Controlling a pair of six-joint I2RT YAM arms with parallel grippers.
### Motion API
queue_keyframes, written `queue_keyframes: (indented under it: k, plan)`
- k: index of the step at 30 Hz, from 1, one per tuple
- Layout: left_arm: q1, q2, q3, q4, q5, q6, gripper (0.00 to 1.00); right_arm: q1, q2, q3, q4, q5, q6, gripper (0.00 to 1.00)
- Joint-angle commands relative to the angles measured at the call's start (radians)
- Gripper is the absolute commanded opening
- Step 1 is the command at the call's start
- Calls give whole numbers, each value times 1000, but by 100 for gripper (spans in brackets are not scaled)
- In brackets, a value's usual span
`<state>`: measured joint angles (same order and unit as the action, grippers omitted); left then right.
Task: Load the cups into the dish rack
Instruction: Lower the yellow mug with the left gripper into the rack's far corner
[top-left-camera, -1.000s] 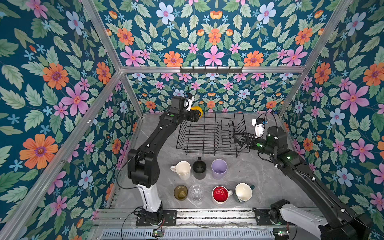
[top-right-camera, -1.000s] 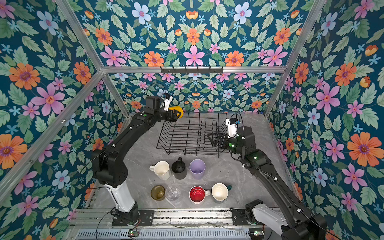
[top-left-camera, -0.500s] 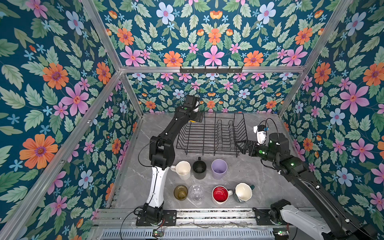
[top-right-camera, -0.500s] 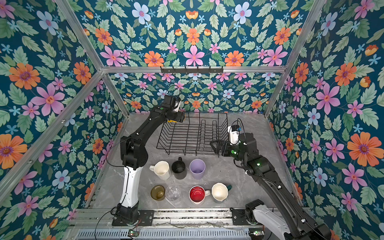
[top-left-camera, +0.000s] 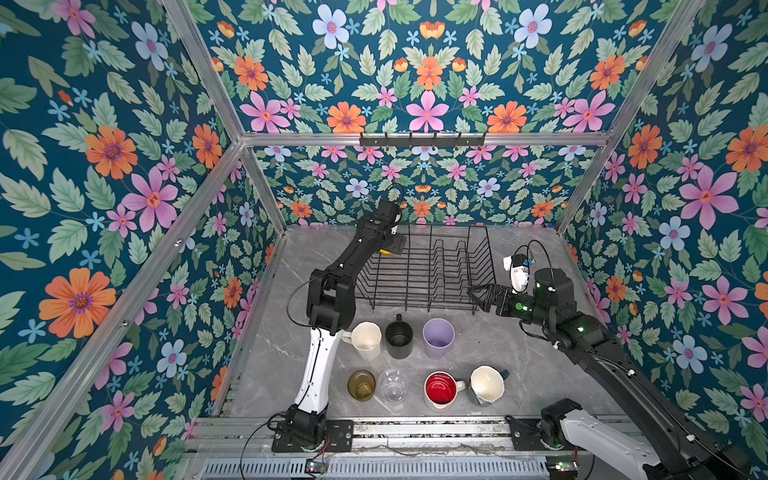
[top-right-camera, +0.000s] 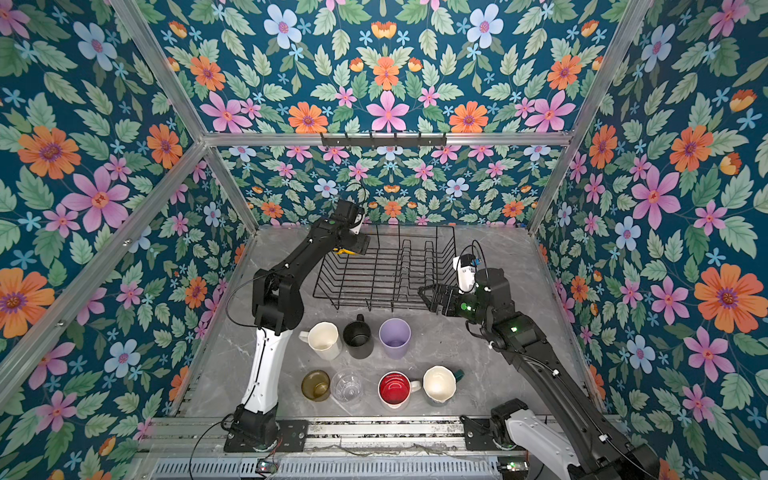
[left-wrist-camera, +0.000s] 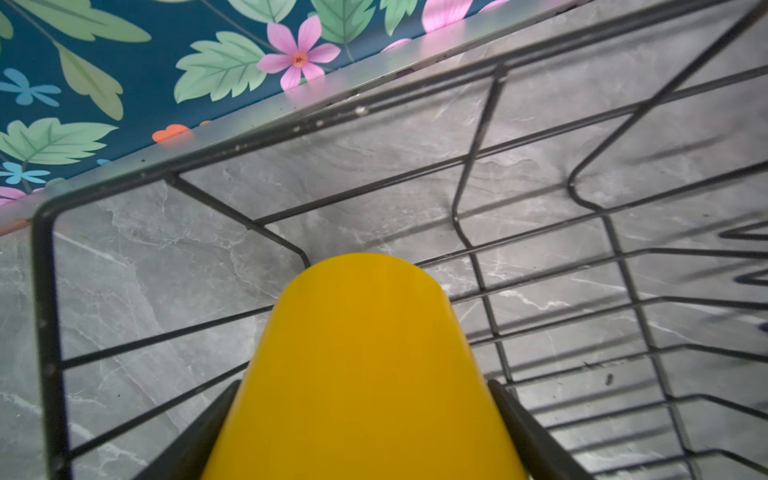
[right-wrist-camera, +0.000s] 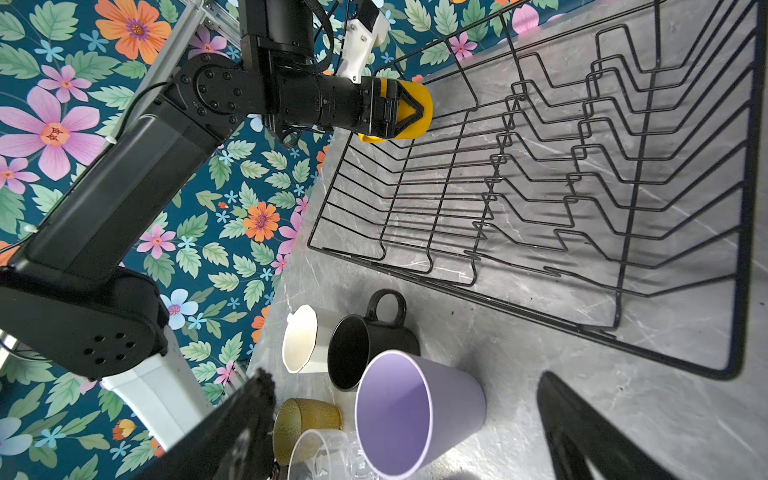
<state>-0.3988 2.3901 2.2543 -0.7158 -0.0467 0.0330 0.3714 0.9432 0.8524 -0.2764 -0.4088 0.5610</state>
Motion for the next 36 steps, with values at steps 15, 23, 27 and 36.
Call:
queue_keyframes:
  k: [15,23,27,36]
  plan:
    - [-3,57,12,8,-15,5,54,1,19,4,40,-19,16,97]
    - [-7,52,10,18,-30,19,86,1,27,10,43,-28,15,97]
    - [-10,47,6,20,-24,22,94,0,31,11,44,-28,16,97]
    - [-12,33,-22,27,-26,24,99,0,43,17,44,-35,16,97]
